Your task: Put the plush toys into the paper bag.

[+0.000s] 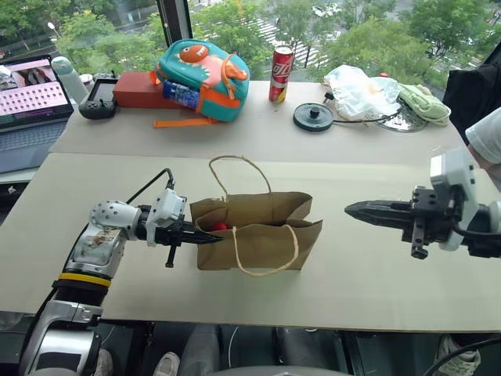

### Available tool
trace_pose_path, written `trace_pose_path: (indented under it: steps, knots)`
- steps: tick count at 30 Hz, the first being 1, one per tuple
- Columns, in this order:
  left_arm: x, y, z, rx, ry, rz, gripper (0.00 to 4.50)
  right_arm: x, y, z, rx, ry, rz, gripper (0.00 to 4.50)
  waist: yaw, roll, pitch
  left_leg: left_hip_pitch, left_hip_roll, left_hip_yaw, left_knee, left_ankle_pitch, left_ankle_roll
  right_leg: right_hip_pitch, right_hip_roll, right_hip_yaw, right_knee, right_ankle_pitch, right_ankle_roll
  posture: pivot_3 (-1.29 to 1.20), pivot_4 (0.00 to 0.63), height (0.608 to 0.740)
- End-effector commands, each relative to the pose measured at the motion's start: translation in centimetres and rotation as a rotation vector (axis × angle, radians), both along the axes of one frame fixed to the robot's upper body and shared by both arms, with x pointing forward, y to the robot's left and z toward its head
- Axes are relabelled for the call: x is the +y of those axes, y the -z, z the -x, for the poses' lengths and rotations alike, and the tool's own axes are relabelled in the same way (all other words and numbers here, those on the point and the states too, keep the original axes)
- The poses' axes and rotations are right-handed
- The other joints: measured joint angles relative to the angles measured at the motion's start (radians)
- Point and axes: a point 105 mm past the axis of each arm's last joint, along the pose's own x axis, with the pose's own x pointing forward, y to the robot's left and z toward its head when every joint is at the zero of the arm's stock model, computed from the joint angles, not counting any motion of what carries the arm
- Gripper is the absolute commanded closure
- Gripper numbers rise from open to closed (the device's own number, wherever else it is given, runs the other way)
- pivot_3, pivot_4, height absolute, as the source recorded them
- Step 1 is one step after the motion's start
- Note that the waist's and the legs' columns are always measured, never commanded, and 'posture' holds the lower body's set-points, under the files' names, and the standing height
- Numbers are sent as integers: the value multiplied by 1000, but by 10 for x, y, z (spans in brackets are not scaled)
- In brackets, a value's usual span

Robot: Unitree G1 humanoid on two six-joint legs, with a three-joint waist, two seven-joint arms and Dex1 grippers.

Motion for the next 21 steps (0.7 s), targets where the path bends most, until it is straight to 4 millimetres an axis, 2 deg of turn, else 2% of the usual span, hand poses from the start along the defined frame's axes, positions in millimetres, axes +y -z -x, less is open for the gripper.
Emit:
trace_pose_path:
  steps: [1,11,17,21]
  knots:
    - [4,-6,-8,-55,-30,-4,4455,-2,-7,-5,-56,5,34,4500,1,0,0,0,0,0,0,0,0,0,0,0,0,0,0,0,150,733]
    - [2,-9,-19,-88,-42,-5,4455,1,-2,-9,-56,-9,37,4500,4,0,0,0,0,0,1,0,0,0,0,0,0,0,0,0,150,733]
    - [2,-7,-17,-71,-36,-6,4455,3,-2,-9,-55,-14,37,4500,4,0,0,0,0,0,1,0,0,0,0,0,0,0,0,0,150,733]
    - [2,-7,-17,-61,-41,1,3173,3,1,-9,-53,-10,40,4500,4,0,0,0,0,0,1,0,0,0,0,0,0,0,0,0,150,733]
